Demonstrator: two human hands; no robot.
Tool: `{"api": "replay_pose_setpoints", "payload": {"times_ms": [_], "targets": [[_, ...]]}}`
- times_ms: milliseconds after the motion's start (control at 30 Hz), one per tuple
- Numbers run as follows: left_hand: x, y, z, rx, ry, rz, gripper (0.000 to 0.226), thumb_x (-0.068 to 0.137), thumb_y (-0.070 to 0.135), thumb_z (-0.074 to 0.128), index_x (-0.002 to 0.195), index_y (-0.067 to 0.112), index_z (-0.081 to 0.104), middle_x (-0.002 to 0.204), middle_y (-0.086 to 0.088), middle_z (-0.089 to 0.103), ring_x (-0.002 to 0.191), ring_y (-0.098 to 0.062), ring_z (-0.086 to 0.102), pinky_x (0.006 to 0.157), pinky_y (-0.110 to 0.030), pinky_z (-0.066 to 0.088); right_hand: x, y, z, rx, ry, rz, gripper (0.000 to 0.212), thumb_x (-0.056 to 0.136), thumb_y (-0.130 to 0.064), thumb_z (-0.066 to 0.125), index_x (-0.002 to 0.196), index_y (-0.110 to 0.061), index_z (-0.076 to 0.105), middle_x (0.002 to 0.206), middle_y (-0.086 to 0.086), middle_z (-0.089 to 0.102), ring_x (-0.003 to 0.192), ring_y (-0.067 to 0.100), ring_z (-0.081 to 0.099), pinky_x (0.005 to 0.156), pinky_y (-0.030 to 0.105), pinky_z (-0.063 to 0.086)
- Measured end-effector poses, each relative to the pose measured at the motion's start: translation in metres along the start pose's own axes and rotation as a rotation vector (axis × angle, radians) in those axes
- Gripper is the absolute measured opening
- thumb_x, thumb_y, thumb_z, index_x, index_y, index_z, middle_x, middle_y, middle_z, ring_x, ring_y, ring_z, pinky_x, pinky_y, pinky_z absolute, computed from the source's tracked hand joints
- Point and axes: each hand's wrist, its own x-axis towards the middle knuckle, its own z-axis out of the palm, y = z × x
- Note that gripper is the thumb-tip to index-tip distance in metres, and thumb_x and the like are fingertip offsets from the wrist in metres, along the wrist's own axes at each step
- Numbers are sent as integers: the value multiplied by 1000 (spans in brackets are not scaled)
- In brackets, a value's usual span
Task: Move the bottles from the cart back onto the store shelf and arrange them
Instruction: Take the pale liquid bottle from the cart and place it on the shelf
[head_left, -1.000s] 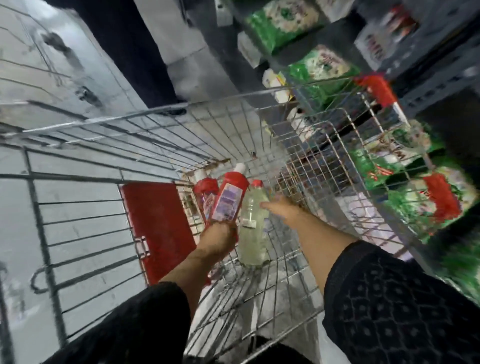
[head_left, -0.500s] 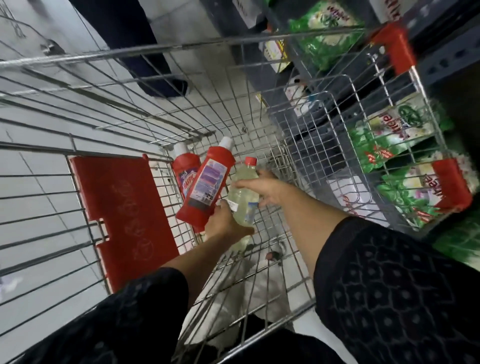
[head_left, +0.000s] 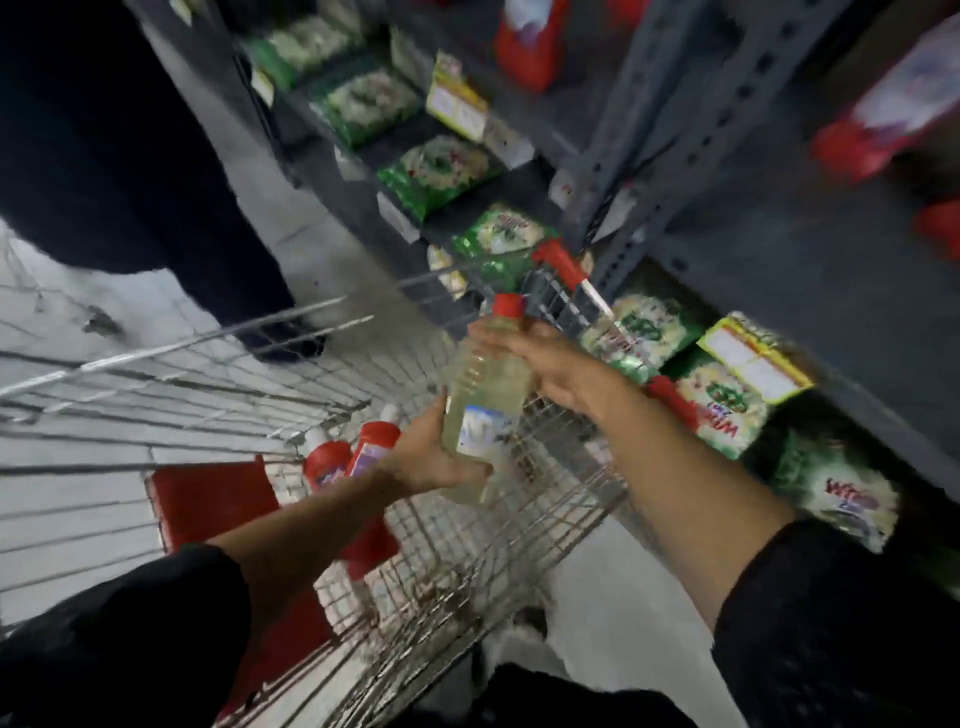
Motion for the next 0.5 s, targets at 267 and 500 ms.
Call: {"api": "replay_pose_setpoints", "payload": {"times_ms": [267, 500], "targets": [[-2, 182, 48, 121, -224, 478, 96, 51, 27, 88, 130, 44, 36, 111, 10, 69, 100, -9, 69, 85, -29, 56, -182, -91, -65, 103, 493, -586, 6, 77, -18, 74, 80, -22, 77, 78, -8, 75, 76, 6, 67, 74, 22, 52], [12, 309, 180, 174, -322, 614, 97, 52, 33, 91, 131, 33, 34, 111, 14, 65, 98, 4, 64, 82, -20, 53, -309, -116, -155, 167, 931, -793, 19, 81, -6, 71, 71, -21, 76, 66, -9, 73, 64, 4, 66, 63, 20, 52]]}}
